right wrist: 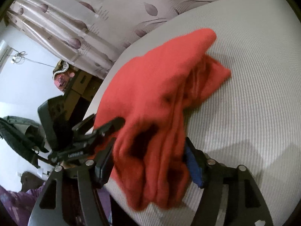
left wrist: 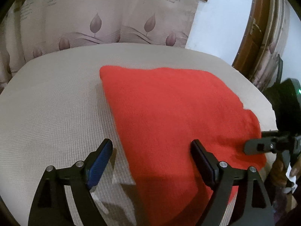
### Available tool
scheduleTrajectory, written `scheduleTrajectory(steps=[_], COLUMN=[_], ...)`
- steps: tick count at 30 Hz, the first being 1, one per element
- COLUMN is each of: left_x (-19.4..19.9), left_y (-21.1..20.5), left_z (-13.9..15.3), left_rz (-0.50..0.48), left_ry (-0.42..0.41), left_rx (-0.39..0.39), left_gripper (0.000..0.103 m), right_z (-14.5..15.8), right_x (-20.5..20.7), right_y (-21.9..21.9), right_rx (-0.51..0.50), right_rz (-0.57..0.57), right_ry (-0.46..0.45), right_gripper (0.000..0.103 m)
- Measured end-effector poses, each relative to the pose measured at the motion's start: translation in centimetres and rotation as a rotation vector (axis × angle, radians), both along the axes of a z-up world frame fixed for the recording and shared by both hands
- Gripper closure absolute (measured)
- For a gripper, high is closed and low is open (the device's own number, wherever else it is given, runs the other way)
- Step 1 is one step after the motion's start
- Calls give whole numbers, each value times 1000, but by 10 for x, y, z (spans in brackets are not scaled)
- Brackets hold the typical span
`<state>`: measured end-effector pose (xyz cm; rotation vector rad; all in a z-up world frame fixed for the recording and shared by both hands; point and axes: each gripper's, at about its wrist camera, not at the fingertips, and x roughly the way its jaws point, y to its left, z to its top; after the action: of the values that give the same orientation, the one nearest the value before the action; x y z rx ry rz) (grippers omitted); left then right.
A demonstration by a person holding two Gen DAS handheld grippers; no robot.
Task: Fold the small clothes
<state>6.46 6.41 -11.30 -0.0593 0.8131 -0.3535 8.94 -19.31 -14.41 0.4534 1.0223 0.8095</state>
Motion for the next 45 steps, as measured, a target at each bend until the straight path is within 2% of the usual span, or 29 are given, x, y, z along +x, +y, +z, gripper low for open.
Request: scheduleTrajectory(steps=[3,5,6,7,9,11,13,14,17,18,20,23,26,27,28,29,30,31,34,39,41,42,43,45], left_x=[-8,-15,-20,-23,-32,-36,-40,-43,-47,-48,-49,-52,-54,-54,-56,-58,-59,-60,-55,-50,-46,-44,-43,-42], left_y=[6,8,9,11,11,11,15,16,14,13,13,17,21,24,25,26,27,28,28,22,21,20,21,19], left_z=[1,0,-2,-2,-1,2,5,7,7,6,5,8,18,23,27,31,34,38,43,39,36,35,35,36], left_rz=[-10,-37,-52,-62,-71,-93,-89,-90,-101,-104,-97,-59,-8,15,40,57,72,79,80,78,75,77,80,80], left_ry=[15,37,51,59,50,62,66,60,54,59,60,36,-5,-28,-53,-74,-98,-117,-121,-98,-84,-80,-77,-77], left_rx=[-30,-62,-82,-94,-77,-76,-78,-72,-43,-43,-50,-61,-60,-58,-53,-49,-49,-60,-98,-102,-116,-124,-133,-146], left_gripper=[18,18,19,21,29,46,46,46,46,46,46,46,44,43,37,30,27,23,19,18,18,18,18,18], right_z=[0,-2,-7,-10,-16,-18,-15,-15,-26,-34,-38,-33,-20,-16,-11,-7,-3,0,-4,-6,-2,0,0,0], right_x=[-17,-25,-28,-28,-29,-30,-35,-38,-39,-37,-37,-40,-36,-36,-35,-34,-31,-23,5,52,64,70,77,88], right_y=[-3,-5,-6,-7,-10,-16,-19,-20,-22,-25,-29,-27,-17,-15,-15,-15,-16,-20,-34,-27,-19,-16,-10,-1], right_rx=[-8,-1,3,14,89,197,291,291,199,201,241,215,185,181,180,186,197,225,310,303,250,234,198,120], right_rz=[14,21,21,17,13,7,9,6,-18,-34,-34,-18,-7,-7,-10,-13,-20,-38,-103,-138,-141,-132,-117,-102], right_ry=[-10,4,28,49,93,148,180,189,199,226,239,218,178,167,153,141,131,136,187,209,168,148,134,96], right_gripper=[41,63,77,82,84,85,85,85,85,91,88,81,68,58,47,41,30,24,21,21,26,47,73,75])
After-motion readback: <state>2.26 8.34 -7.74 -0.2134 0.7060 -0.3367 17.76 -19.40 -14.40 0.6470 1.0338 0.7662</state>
